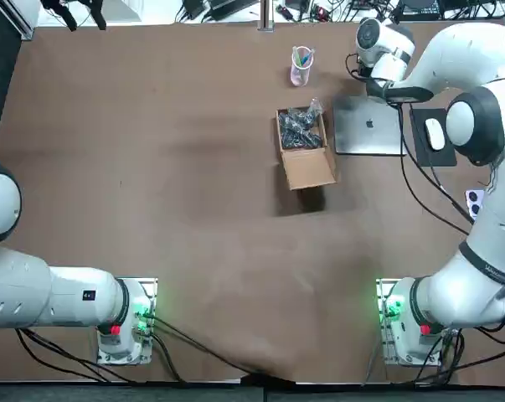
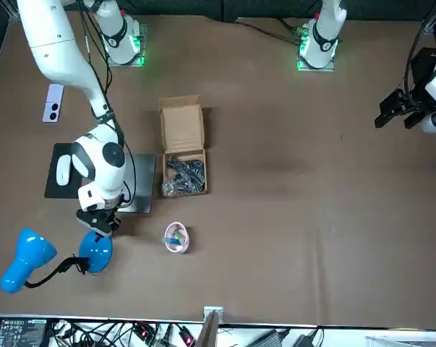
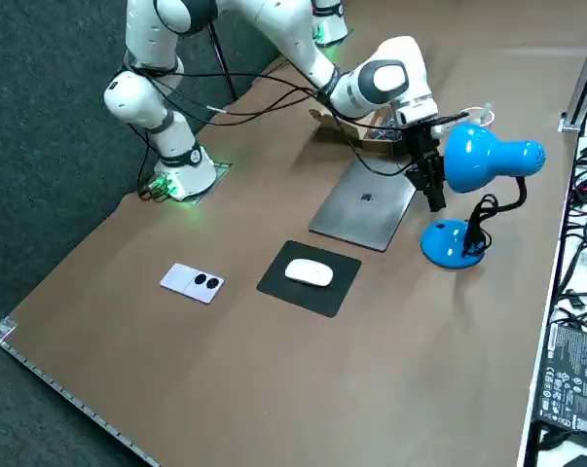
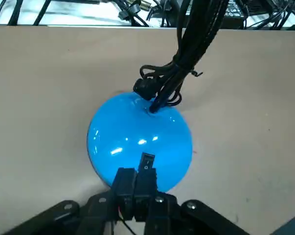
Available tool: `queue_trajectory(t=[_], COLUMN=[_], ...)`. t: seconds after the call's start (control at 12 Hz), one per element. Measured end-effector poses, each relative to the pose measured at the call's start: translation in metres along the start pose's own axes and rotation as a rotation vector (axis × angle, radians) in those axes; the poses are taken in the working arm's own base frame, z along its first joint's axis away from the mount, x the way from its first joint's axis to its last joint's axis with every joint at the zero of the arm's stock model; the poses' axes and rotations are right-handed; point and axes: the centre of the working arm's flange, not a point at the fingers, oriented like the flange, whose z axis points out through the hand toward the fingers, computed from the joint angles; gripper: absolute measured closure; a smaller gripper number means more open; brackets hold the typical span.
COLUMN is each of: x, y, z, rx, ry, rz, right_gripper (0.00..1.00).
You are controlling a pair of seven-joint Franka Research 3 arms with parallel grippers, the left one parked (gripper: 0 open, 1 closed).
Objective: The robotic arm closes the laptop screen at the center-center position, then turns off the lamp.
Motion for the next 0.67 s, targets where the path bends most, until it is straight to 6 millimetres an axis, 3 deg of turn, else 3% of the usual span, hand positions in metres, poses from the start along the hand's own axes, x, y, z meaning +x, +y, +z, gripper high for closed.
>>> queue_trajectory(t=[0.67], x=[-0.003], y=[0.007], z=[0.019], rx=[0.020], ry=[-0.003], rz=[-0.001], right_gripper=[0.98])
